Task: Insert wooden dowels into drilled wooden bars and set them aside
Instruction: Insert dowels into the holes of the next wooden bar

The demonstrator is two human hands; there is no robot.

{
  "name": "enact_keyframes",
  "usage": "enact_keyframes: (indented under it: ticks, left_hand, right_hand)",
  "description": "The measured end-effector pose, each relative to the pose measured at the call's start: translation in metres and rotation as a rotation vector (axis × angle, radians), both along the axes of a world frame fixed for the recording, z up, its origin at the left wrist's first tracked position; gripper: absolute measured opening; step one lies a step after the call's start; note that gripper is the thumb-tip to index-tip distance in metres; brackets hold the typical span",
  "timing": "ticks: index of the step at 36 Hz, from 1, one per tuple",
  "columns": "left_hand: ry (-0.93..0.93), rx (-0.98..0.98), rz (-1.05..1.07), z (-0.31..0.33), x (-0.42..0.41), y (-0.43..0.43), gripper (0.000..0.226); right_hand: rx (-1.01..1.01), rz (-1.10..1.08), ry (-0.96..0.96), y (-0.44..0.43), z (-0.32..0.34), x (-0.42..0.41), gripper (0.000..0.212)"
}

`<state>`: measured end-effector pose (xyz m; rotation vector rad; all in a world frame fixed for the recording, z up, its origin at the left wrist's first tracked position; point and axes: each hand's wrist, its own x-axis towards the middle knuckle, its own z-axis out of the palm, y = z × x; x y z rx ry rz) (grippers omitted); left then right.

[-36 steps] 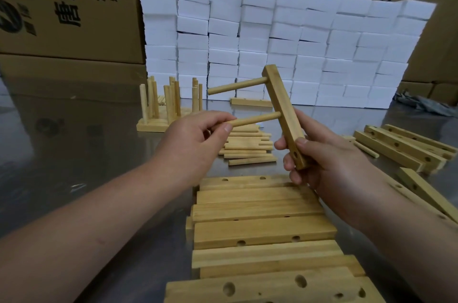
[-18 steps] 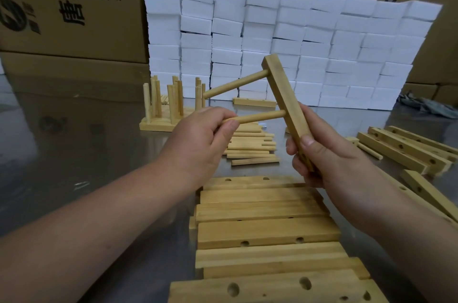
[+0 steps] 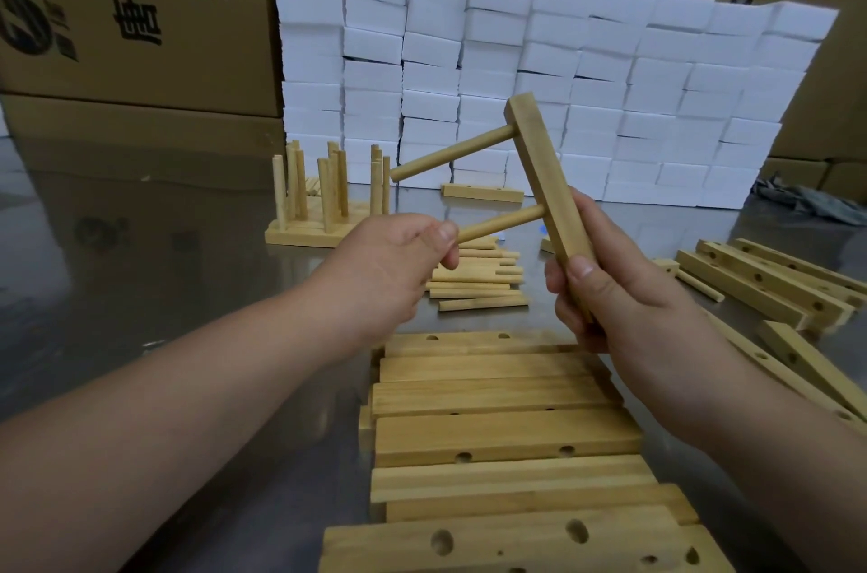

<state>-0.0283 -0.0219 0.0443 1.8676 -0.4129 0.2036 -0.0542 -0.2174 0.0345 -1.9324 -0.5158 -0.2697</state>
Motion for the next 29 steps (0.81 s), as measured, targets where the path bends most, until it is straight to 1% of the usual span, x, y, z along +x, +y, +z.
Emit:
enact_keyframes:
  ticks: [3,7,9,12,13,15,17,19,21,24,27,29]
  left_hand:
    - [0.06,-0.048,-0.041,0.001,-0.002,-0.001,0.035]
    - [0.017,-0.057,-0.032,0.001,-0.002,-0.002,0.033]
    - [-0.013,-0.044,-0.011,-0.002,0.002,-0.002,0.035]
    - [0.024,-0.07,0.02,-0.009,0.006,0.005,0.04]
    - [0.029,-0.026,0.034,-0.01,0.012,0.005,0.041]
    - [0.064,0.151,0.029,-0.018,0.023,0.008,0.042]
    - [0.181,0.367,-0.028,-0.028,0.029,0.013,0.043]
    - [0.223,0.49,-0.071,-0.033,0.033,0.016,0.056]
    - [0.243,0.482,-0.107,-0.031,0.032,0.014,0.068]
    - [0.247,0.501,-0.16,-0.033,0.024,0.019,0.079]
    - [0.222,0.57,-0.08,-0.028,0.027,0.015,0.083]
    - [0.203,0.582,-0.056,-0.028,0.026,0.017,0.085]
  right_hand:
    - [-0.021,-0.015,-0.007,0.0,-0.001,0.0,0.05]
    - [-0.053,-0.061,-0.084,0.001,-0.001,0.0,0.05]
    - [-0.012,-0.113,-0.107,0.003,-0.004,0.002,0.048]
    - [0.084,-0.236,-0.1,0.005,-0.01,0.008,0.052]
    - [0.131,-0.288,-0.101,0.003,-0.01,0.011,0.052]
    - [0.243,-0.376,-0.09,-0.004,-0.008,0.017,0.048]
    - [0.328,-0.428,-0.068,-0.01,-0.006,0.021,0.044]
    - [0.365,-0.443,-0.048,-0.01,-0.005,0.023,0.043]
    - [0.363,-0.44,-0.035,-0.008,-0.007,0.023,0.042]
    - [0.351,-0.435,-0.024,-0.005,-0.01,0.023,0.042]
    - [0.39,-0.448,-0.014,-0.005,-0.01,0.024,0.042]
    - [0.432,-0.458,-0.001,-0.006,-0.009,0.025,0.041]
